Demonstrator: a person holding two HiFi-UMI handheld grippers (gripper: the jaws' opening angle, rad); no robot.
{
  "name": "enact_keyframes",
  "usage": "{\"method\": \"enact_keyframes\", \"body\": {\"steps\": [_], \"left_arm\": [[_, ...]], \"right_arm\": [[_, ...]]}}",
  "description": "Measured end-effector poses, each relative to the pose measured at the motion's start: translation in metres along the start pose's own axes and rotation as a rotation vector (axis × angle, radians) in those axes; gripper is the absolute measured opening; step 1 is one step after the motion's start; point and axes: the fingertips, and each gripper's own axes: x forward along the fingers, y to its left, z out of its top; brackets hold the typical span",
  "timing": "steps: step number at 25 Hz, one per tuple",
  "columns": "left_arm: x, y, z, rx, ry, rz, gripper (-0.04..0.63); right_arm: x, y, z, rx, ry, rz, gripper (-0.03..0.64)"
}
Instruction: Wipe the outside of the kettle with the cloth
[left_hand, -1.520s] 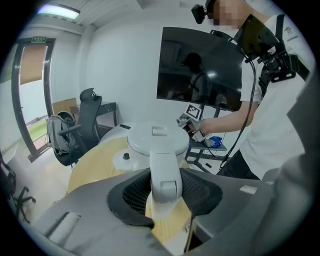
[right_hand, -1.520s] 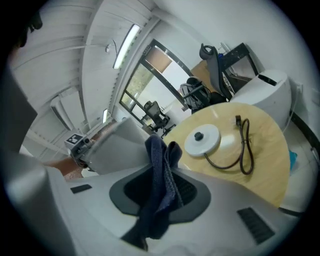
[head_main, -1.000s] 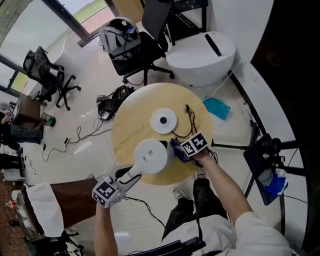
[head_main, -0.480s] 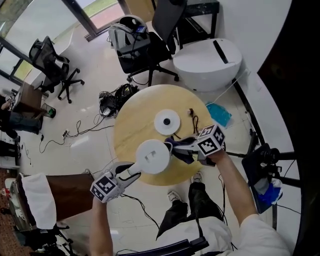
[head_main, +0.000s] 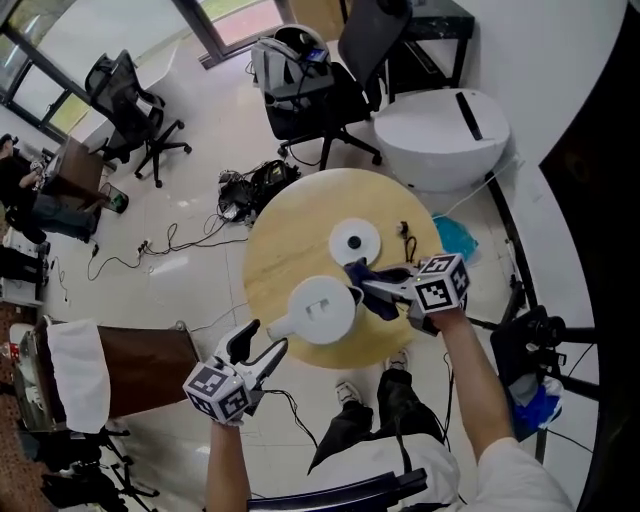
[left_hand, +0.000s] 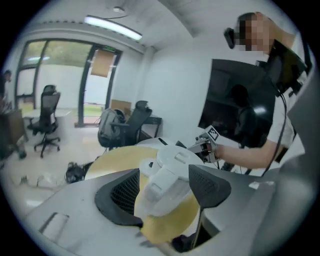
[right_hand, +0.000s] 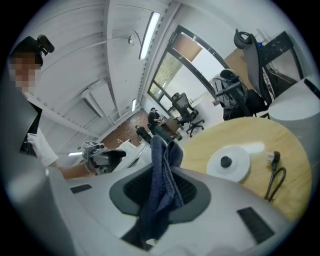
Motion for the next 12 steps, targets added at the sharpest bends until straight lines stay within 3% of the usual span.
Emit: {"method": "enact_keyframes", "body": {"steps": [3, 6, 12], "left_arm": [[-0.005, -0.031, -0.016, -0.184, -0.011, -0.022, 0.263], [0.007, -0.060, -0.027, -0.221, 0.001, -0.055, 0.216], [0.028, -0.048, -0.032, -0.322, -0.006, 0.044, 0.250]], "right_arm": [[0.007, -0.003, 0.021, -0.014, -0.036, -0.008, 0.084], [0.015, 0.002, 0.034, -0.030, -0.046, 0.021, 0.084], [0.024, 0.003, 0.033, -0.009, -0.021, 0.068, 0.084]]}}
